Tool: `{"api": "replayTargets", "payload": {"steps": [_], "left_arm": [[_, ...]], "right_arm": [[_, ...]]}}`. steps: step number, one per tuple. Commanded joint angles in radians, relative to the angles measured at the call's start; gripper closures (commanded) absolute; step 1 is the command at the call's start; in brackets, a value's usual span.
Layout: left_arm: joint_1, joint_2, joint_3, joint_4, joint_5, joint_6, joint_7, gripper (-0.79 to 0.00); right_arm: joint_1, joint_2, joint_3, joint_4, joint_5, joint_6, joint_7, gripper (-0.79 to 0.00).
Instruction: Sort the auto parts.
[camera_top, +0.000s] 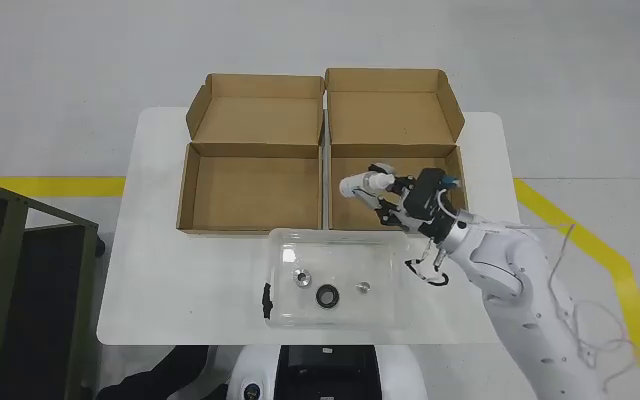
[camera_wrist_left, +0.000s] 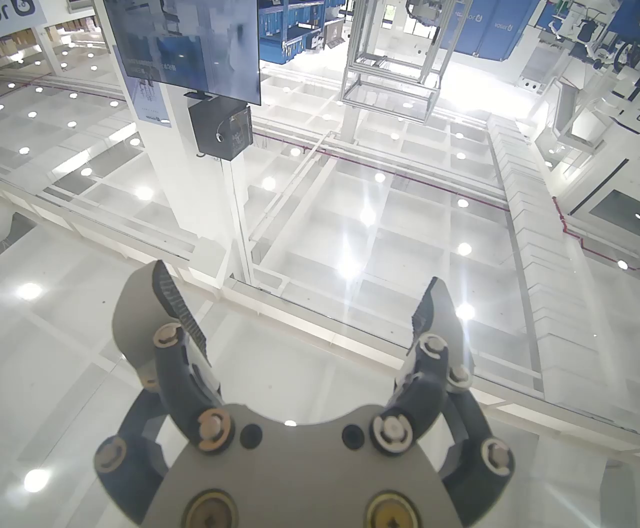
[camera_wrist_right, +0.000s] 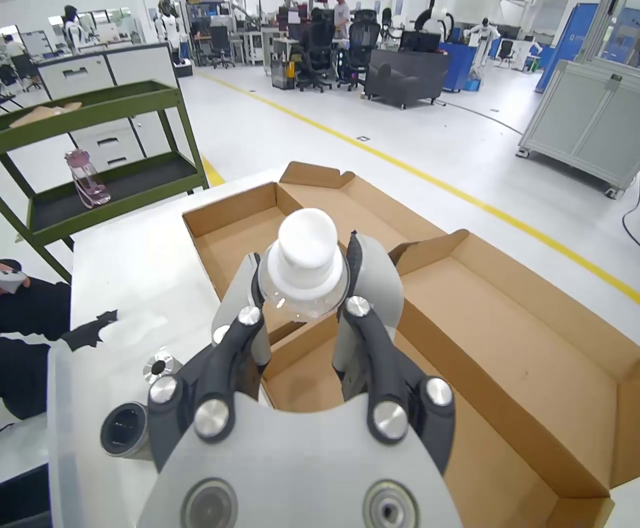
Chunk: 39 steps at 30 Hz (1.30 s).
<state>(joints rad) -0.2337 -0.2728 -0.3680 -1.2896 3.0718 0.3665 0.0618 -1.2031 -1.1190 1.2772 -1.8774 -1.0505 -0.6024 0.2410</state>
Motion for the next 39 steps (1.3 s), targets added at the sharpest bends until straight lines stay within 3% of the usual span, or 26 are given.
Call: {"api": "replayTargets", "payload": {"steps": [1,21,33,35,39], "left_arm": [[0.000,0.000,0.000,0.000,0.000,0.000,0.000,-0.785],[0.000,0.000,0.000,0.000,0.000,0.000,0.000,-0.785],[0.000,0.000,0.000,0.000,0.000,0.000,0.000,-0.785],[0.000,0.000,0.000,0.000,0.000,0.000,0.000,-0.785],[0.000,0.000,0.000,0.000,0.000,0.000,0.000,-0.785]], "right_arm": [[0.007,-0.001,-0.009,0.020,-0.019,0.011,0.012,0.000],[0.149,-0.020,-0.135,0.234,-0.081,0.039,0.151,0.000],[0.244,-0.043,-0.226,0.372,-0.111,0.062,0.170,0.000],[0.253,-0.046,-0.236,0.383,-0.120,0.064,0.170,-0.034],[0.265,-0.050,-0.252,0.398,-0.138,0.069,0.172,-0.203]]}}
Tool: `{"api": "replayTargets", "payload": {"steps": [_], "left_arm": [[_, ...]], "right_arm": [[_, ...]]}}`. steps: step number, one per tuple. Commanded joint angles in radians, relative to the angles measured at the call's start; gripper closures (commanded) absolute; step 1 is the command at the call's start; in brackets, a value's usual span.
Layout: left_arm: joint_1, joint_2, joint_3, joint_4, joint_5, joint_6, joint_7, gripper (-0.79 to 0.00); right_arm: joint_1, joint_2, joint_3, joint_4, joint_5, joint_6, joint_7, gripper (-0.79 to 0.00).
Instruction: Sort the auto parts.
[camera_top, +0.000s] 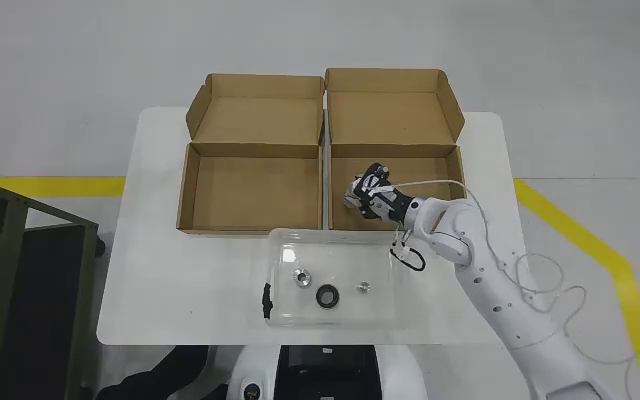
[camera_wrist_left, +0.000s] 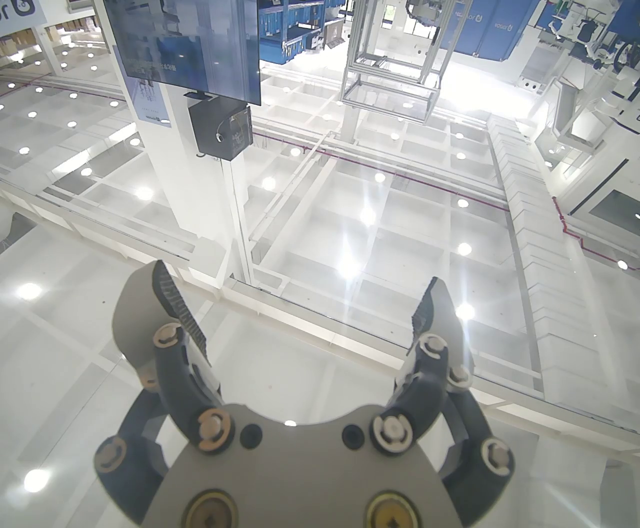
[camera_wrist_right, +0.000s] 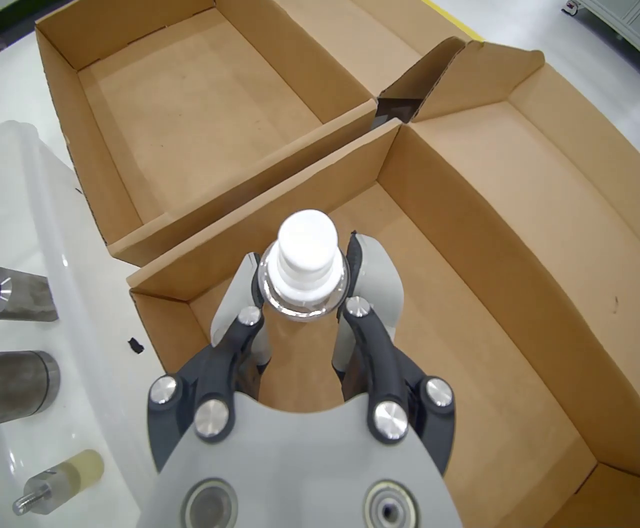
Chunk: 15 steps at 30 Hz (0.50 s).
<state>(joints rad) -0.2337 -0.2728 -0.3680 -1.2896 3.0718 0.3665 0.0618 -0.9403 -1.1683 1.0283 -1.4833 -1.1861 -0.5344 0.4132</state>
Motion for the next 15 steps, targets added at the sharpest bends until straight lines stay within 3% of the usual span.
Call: {"api": "replayTargets", "payload": {"steps": [1,3,5,6,15], "left_arm": [[0.000,0.000,0.000,0.000,0.000,0.000,0.000,-0.785],[0.000,0.000,0.000,0.000,0.000,0.000,0.000,-0.785],[0.000,0.000,0.000,0.000,0.000,0.000,0.000,-0.785],[0.000,0.000,0.000,0.000,0.000,0.000,0.000,-0.785],[0.000,0.000,0.000,0.000,0.000,0.000,0.000,-0.785]], "right_arm": [[0.004,-0.002,-0.006,0.006,-0.006,0.003,0.000,-0.259],[0.007,-0.003,-0.012,0.008,-0.014,0.003,0.001,-0.385],[0.007,-0.004,-0.014,0.010,-0.015,0.005,0.000,-0.708],[0.007,-0.005,-0.014,0.010,-0.014,0.005,0.000,-0.785],[-0.032,0.011,0.058,-0.105,-0.009,-0.010,-0.011,-0.785]]}}
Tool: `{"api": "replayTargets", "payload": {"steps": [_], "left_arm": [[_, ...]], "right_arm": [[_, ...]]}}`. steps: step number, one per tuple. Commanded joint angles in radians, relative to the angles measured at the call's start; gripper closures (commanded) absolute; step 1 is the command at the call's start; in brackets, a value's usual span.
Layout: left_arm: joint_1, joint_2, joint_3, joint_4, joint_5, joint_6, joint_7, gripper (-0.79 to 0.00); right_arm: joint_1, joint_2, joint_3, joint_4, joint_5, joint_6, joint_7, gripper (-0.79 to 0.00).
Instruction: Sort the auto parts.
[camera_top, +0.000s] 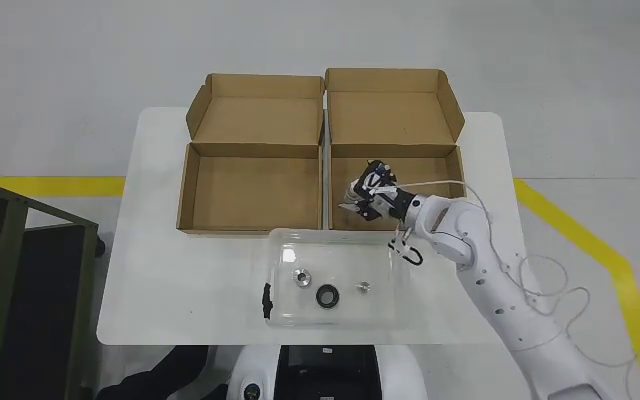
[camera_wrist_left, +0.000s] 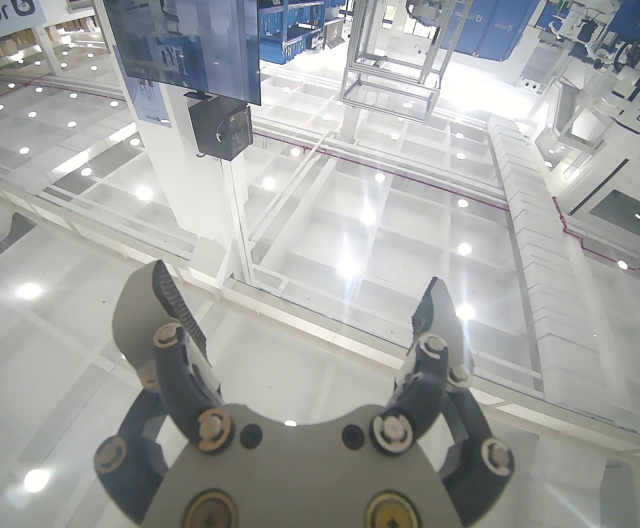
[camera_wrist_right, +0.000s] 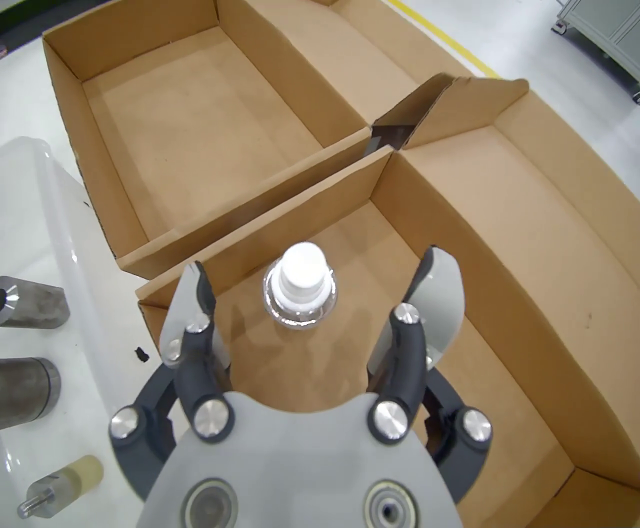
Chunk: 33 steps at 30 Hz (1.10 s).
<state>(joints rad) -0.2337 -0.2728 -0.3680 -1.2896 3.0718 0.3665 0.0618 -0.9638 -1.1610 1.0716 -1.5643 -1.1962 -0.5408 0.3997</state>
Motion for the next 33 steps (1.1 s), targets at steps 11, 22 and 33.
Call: {"api": "replayTargets", "payload": {"steps": [11,22,33], "left_arm": [[0.000,0.000,0.000,0.000,0.000,0.000,0.000,-0.785],[0.000,0.000,0.000,0.000,0.000,0.000,0.000,-0.785],[0.000,0.000,0.000,0.000,0.000,0.000,0.000,-0.785]], "right_arm": [[-0.139,0.041,0.129,-0.285,0.029,-0.143,0.086,-0.785],[-0.271,0.072,0.168,-0.456,0.038,-0.303,0.175,-0.785],[-0.375,0.097,0.184,-0.527,0.003,-0.390,0.199,-0.785]]}}
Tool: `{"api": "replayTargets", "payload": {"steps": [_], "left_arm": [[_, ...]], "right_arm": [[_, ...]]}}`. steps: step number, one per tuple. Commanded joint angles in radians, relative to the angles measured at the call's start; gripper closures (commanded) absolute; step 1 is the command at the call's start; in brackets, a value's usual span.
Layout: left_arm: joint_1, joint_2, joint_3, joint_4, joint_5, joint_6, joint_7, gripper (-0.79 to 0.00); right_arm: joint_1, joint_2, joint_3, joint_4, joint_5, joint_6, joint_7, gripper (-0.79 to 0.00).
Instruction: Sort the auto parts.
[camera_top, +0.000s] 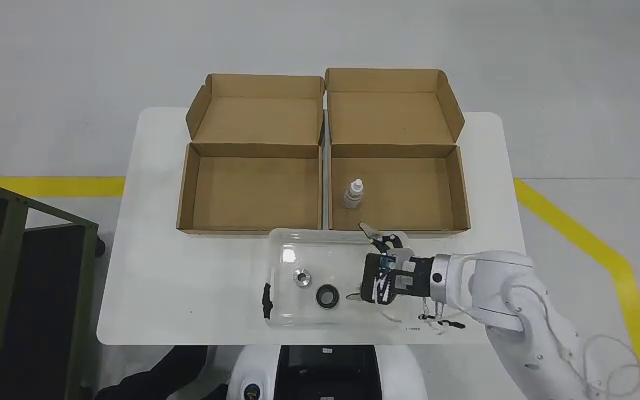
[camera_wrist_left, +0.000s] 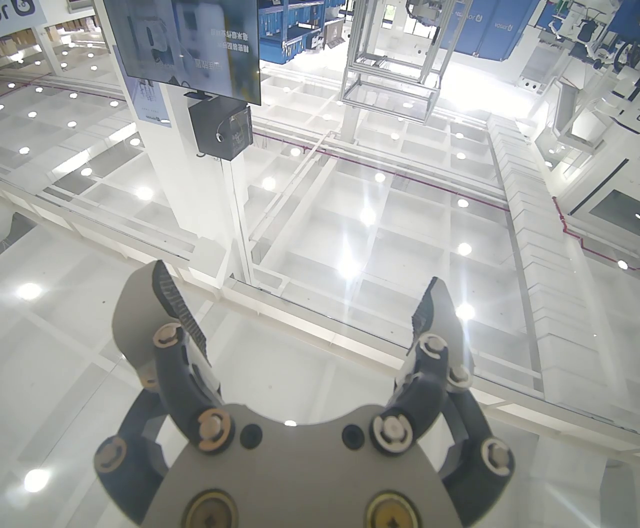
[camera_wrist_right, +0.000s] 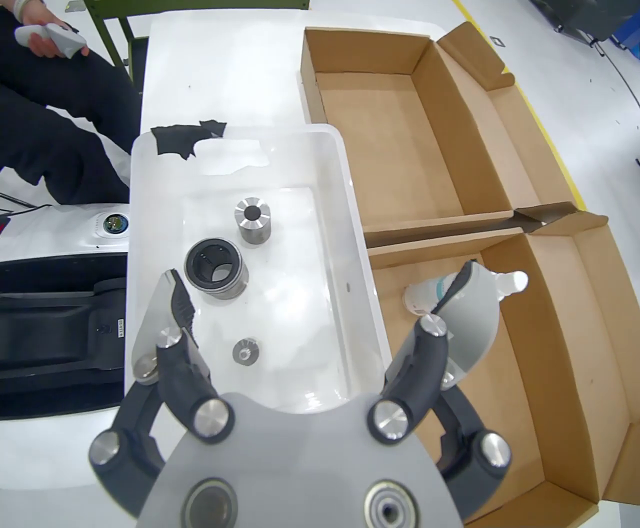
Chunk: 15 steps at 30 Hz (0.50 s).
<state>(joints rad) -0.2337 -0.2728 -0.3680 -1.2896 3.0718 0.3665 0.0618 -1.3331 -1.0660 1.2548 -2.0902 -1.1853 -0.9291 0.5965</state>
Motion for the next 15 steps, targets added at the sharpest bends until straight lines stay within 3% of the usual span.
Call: {"api": "replayTargets", "payload": {"steps": [1,4,15], "left_arm": [[0.000,0.000,0.000,0.000,0.000,0.000,0.000,-0.785],[0.000,0.000,0.000,0.000,0.000,0.000,0.000,-0.785],[0.000,0.000,0.000,0.000,0.000,0.000,0.000,-0.785]], "right_arm": [[-0.010,0.003,0.001,-0.002,-0.015,-0.003,0.003,-0.785],[-0.021,0.008,-0.002,-0.003,-0.045,-0.007,0.009,-0.785],[-0.042,0.020,-0.033,0.021,-0.118,-0.026,0.031,-0.674]]}}
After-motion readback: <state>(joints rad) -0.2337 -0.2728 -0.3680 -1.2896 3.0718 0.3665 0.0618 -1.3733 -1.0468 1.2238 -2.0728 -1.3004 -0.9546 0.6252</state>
